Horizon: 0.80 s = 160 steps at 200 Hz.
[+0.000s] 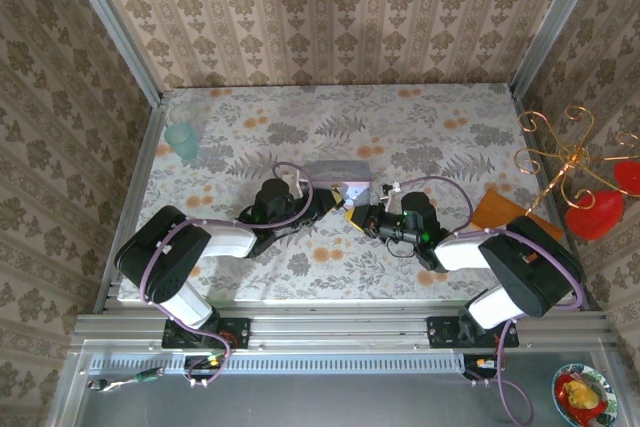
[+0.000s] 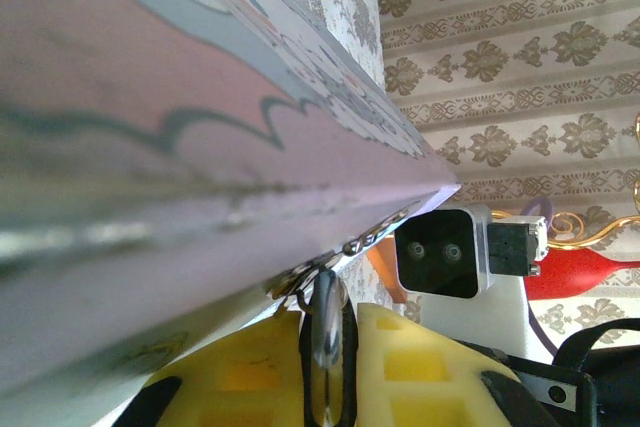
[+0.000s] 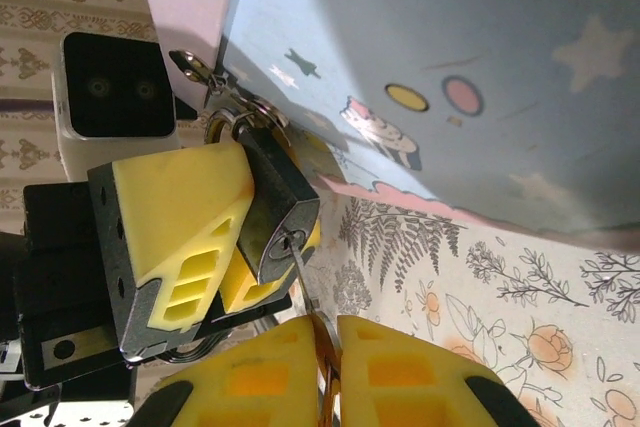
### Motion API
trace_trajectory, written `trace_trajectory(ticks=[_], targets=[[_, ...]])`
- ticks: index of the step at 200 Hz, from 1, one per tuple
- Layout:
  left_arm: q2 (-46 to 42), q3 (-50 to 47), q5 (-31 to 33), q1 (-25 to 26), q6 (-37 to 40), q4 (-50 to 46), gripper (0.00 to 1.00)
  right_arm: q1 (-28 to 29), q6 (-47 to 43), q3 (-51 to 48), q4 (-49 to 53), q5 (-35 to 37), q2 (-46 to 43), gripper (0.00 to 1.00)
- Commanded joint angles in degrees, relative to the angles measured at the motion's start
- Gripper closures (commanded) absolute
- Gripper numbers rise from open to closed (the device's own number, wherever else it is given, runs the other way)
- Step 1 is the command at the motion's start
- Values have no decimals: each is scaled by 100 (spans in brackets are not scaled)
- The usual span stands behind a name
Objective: Unlock the padlock with the key
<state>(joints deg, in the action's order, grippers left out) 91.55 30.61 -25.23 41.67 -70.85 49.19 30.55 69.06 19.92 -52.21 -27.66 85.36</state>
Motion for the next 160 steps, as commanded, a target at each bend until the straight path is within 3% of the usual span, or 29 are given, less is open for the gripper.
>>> trace_trajectory(ticks=[1,160], targets=[[-58,-47,-698,306,-114,302,100,-57,-221,140,-35,604,-134,86],[195,107,-737,623,-3,180,100,22,-261,557,106,461,-68,81]])
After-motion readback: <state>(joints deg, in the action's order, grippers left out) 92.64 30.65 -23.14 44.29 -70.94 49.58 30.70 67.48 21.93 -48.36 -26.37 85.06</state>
